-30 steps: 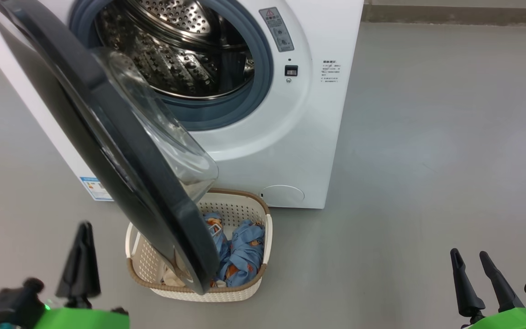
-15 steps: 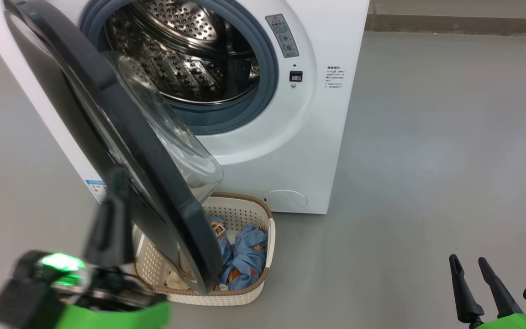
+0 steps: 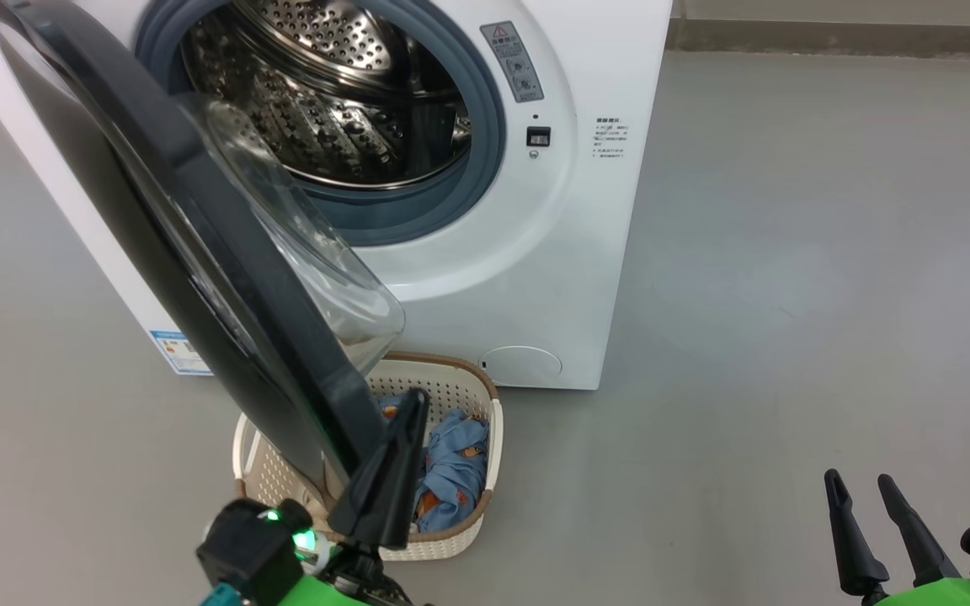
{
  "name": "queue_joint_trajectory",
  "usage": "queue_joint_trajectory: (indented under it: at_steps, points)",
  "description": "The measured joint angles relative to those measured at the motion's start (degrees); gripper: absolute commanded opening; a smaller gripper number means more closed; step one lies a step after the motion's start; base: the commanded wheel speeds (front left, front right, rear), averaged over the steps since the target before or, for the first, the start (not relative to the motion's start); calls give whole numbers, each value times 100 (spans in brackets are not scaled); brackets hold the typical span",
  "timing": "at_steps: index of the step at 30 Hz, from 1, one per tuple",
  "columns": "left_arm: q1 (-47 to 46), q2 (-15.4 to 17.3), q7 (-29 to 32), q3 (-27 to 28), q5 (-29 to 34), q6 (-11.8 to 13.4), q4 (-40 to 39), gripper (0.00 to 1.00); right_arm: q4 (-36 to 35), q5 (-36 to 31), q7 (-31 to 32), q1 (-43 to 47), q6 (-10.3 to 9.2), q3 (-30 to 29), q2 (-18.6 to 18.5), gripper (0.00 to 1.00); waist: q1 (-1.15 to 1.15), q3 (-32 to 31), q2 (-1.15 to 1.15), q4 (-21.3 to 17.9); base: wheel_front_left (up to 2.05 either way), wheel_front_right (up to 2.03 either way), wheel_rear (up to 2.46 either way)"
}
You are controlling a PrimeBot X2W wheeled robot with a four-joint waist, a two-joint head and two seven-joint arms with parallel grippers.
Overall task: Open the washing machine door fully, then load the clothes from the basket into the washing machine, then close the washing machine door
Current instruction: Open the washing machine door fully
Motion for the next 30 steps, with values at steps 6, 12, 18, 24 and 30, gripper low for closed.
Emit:
queue_joint_trajectory:
  at_steps: [6,12,18,24,30]
  points:
    - [-43,1,4,-83,-129,0,539,0,-1,0,0,-1,0,0,0,100,0,39,0,3,0,0,0]
    - [-219,0,5,-87,-341,0,1017,0,-24,0,0,-3,0,-1,0,100,0,70,0,-7,0,0,0]
    - [-292,0,5,-55,-405,0,1301,0,-30,0,0,-4,0,0,-1,100,0,76,0,-17,0,0,0]
    - [-325,-5,5,5,-469,0,1448,0,-56,0,0,-4,0,-2,-2,100,0,99,0,-19,0,0,0]
    - [-382,-15,5,118,-576,-8,1495,0,-79,0,0,-6,0,-4,-5,100,0,124,0,9,0,0,0]
